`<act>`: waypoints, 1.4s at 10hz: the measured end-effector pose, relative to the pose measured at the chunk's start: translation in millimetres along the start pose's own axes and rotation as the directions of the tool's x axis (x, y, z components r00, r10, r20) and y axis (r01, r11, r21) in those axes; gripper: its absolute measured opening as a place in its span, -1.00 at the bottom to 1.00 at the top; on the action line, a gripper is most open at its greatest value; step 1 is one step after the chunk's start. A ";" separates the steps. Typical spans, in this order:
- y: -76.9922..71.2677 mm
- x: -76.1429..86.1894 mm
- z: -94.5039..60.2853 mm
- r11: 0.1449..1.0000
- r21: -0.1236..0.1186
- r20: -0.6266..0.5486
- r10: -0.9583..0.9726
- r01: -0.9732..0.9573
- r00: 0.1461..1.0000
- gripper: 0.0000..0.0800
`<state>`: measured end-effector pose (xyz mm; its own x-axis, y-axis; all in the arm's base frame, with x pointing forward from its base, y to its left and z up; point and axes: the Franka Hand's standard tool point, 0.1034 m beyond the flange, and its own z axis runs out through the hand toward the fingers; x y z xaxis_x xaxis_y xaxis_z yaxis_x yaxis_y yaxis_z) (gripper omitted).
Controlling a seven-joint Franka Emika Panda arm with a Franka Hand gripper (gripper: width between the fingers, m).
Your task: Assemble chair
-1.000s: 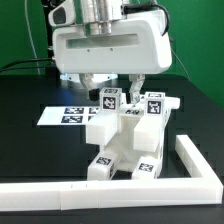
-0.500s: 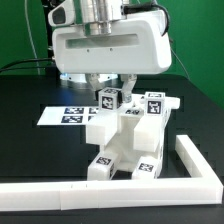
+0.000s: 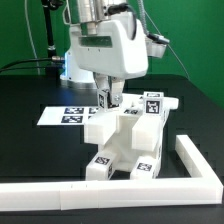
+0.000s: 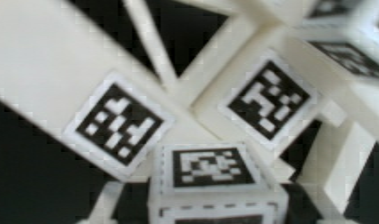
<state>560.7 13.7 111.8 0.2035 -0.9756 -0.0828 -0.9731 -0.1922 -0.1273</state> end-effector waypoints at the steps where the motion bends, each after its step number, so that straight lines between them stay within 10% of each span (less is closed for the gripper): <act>1: -0.2 -0.3 0.4 0.988 0.003 0.007 0.155 -0.155 0.988 -0.30; 8: -0.4 -6.5 2.7 0.852 0.000 0.011 0.524 -0.524 0.852 -0.10; 9: -0.6 -5.2 2.9 0.897 0.011 0.008 0.441 -0.442 0.897 -0.10; 10: 0.8 -4.3 4.6 0.953 0.030 0.000 0.301 -0.301 0.954 0.35; 14: 5.6 -14.4 8.6 0.992 0.015 -0.004 -0.126 0.126 0.992 0.62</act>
Offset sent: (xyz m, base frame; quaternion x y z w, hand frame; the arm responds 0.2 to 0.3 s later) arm 0.0081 -0.0023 0.0040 0.0125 -0.0037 0.2746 0.9615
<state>553.2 27.6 103.8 0.3241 -0.9440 -0.0626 -0.9380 -0.3120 -0.1513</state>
